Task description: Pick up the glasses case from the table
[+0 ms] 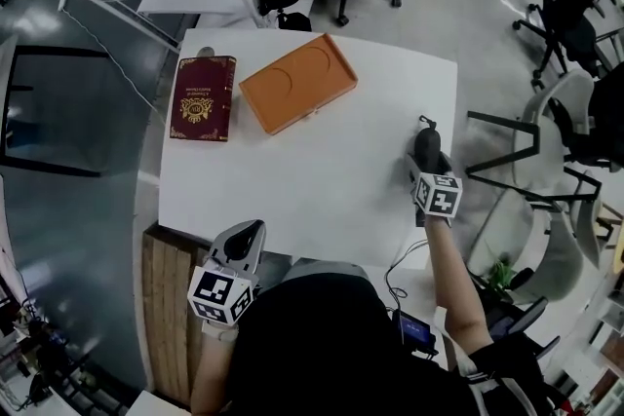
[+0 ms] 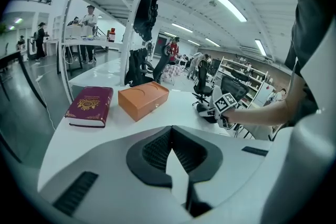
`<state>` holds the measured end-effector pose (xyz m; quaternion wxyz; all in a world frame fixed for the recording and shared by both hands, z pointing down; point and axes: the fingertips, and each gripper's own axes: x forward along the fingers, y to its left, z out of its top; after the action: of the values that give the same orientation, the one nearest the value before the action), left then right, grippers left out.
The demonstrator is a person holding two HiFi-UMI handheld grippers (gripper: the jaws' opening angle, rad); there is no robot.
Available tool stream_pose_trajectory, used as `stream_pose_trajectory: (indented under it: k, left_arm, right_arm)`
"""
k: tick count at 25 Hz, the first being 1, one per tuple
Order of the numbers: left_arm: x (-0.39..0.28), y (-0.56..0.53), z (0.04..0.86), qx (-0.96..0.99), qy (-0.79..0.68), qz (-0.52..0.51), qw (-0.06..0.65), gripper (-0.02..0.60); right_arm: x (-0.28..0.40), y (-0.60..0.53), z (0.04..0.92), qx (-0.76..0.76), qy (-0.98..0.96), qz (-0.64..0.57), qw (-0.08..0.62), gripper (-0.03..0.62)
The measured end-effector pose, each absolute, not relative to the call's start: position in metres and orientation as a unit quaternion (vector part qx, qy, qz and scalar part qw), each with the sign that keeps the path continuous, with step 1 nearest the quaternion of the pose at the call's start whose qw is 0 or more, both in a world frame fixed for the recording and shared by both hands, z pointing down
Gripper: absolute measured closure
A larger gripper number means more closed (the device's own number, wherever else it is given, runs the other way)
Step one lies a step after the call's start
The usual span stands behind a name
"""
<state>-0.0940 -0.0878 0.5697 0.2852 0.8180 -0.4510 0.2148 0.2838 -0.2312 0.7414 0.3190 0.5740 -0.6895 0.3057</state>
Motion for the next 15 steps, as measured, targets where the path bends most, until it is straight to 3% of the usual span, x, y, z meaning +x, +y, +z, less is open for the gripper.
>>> stream_pose_trajectory:
  k: [15]
  left_arm:
    - [-0.116, -0.085, 0.563, 0.823, -0.455, 0.203, 0.274, 0.563]
  right_arm:
    - [0.262, -0.218, 0.721, 0.581, -0.687, 0.306, 0.31, 0.225]
